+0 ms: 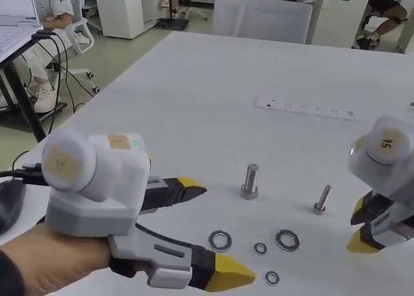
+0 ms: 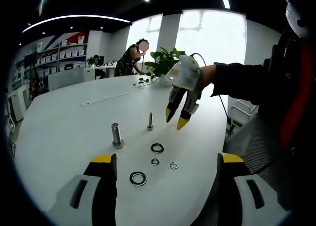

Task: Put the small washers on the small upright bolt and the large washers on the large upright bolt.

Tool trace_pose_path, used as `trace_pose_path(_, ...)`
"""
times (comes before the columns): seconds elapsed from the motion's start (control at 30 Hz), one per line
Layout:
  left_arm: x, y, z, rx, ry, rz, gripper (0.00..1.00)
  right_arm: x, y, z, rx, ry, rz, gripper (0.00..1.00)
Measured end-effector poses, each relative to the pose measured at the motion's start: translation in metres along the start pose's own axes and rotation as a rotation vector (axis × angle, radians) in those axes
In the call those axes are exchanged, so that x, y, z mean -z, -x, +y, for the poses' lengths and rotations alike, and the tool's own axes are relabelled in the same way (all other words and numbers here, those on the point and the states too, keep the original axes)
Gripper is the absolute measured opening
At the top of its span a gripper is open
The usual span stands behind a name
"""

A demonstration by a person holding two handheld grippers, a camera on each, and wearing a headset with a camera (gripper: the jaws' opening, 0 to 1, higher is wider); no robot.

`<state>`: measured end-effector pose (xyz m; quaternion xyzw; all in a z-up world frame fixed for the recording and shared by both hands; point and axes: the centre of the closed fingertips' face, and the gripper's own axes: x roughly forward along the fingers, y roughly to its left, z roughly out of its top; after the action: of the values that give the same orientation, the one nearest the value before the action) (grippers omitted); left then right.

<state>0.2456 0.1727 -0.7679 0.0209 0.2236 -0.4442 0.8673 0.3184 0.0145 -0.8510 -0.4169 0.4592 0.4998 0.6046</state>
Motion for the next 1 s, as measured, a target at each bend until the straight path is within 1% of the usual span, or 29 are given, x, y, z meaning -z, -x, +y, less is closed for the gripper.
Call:
trace_pose_path(0.1,-0.001,0.0,0.0,0.0,0.0,-0.003,0.83,-0.002,-0.001,0.006,-0.006,0.007,-0.002,0.29)
trace_pose_path(0.2,-0.002,0.001,-0.001,-0.001,-0.003,-0.005,0.83,-0.007,-0.003,0.016,-0.019,0.026,-0.006,0.29)
trace_pose_path(0.27,-0.002,0.001,-0.001,-0.002,-0.005,-0.006,0.83,-0.009,-0.003,0.017,-0.024,0.033,-0.008,0.29)
trace_pose_path(0.5,-0.004,0.002,-0.002,-0.008,-0.008,-0.012,0.83,-0.026,-0.007,0.026,-0.036,0.087,-0.012,0.29)
trace_pose_path(0.67,-0.005,0.004,-0.002,-0.012,-0.008,-0.019,0.83,-0.042,-0.01,0.027,-0.042,0.116,-0.017,0.29)
trace_pose_path(0.8,-0.005,0.006,-0.002,-0.019,-0.006,-0.022,0.83,-0.055,-0.016,0.027,-0.044,0.146,-0.017,0.28)
trace_pose_path(0.93,-0.005,0.007,-0.002,-0.024,-0.003,-0.026,0.83,-0.064,-0.023,0.025,-0.048,0.162,-0.016,0.28)
trace_pose_path(1.0,-0.005,0.008,-0.001,-0.027,0.001,-0.027,0.83,-0.066,-0.025,0.024,-0.043,0.168,-0.014,0.28)
